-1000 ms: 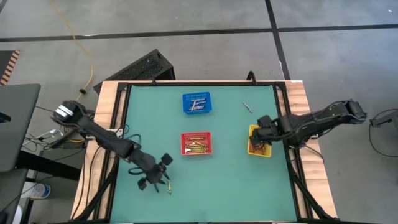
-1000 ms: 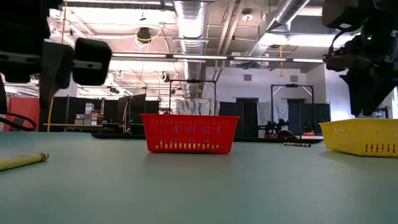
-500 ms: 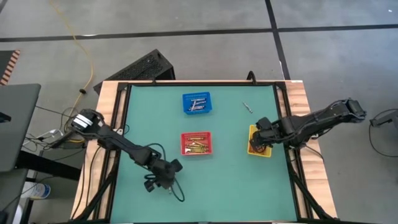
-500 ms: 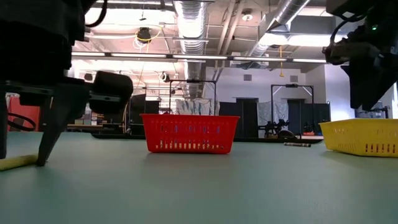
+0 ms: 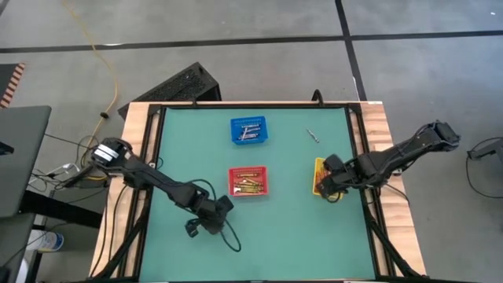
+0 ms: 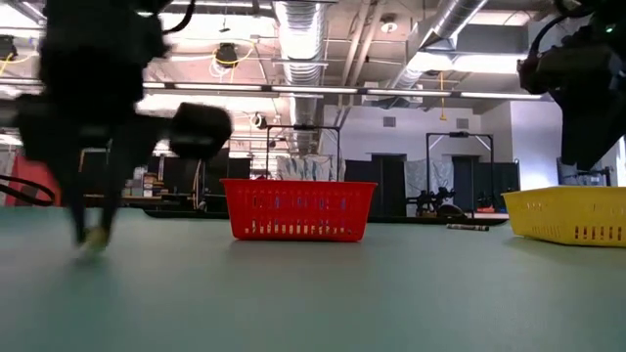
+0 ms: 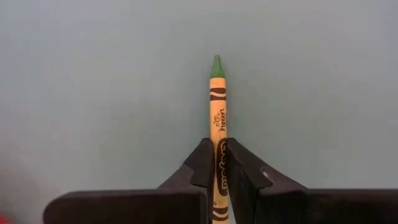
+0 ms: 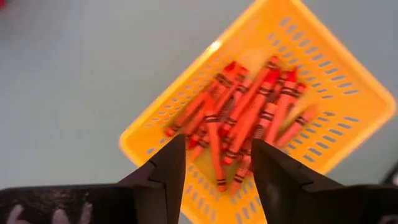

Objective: Sort crayons
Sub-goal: Put the green crayon into the red bin, then put the black crayon into the blue bin, then return to Home Position

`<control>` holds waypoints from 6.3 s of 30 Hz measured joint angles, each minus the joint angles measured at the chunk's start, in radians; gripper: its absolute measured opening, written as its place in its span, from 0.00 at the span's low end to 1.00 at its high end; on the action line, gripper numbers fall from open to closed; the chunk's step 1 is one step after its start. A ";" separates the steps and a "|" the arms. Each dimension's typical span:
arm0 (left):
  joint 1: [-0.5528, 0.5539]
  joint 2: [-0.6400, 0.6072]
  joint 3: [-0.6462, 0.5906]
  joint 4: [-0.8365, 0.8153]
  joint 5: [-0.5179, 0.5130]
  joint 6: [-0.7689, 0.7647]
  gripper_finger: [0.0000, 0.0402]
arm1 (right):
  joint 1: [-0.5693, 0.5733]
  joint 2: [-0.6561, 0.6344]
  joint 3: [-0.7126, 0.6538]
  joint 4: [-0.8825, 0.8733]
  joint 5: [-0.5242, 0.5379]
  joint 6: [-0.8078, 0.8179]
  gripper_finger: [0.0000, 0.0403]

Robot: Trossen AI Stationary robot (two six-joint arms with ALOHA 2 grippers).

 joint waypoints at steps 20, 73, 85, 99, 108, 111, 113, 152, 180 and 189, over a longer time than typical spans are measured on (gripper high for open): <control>0.197 -0.191 0.152 0.124 -0.004 -0.246 0.02 | 0.177 0.008 0.000 0.279 0.300 -0.131 0.44; 0.497 -0.608 -0.222 0.420 -0.313 -0.614 0.43 | -1.106 0.370 0.053 0.442 -0.183 -1.262 0.44; 0.623 -0.765 -0.443 0.670 -0.246 -0.526 0.43 | -1.161 0.570 0.104 0.500 -0.239 -1.320 0.43; 0.649 -0.863 -0.443 0.633 -0.194 -0.468 0.43 | -1.086 0.577 0.108 0.483 -0.189 -1.287 0.03; 0.649 -0.940 -0.443 0.584 -0.168 -0.456 0.43 | -0.965 0.383 0.212 0.577 -0.217 -1.329 0.01; 0.649 -0.912 -0.443 0.586 -0.140 -0.421 0.43 | -0.878 0.391 0.255 0.773 -0.219 -1.410 0.01; 0.649 -0.901 -0.443 0.590 -0.134 -0.408 0.43 | -0.842 0.442 0.302 0.853 -0.219 -1.456 0.01; 0.649 -1.342 -0.559 0.467 -0.112 -0.475 0.43 | -0.702 0.531 0.667 0.375 -0.507 -1.497 0.28; 0.649 -1.666 -0.872 0.563 -0.288 -0.635 0.43 | -0.533 -0.324 -0.543 1.466 -0.269 -1.227 0.28; 0.649 -1.661 -0.872 0.590 -0.317 -0.651 0.43 | -0.530 -0.558 -0.698 1.478 -0.254 -1.156 0.28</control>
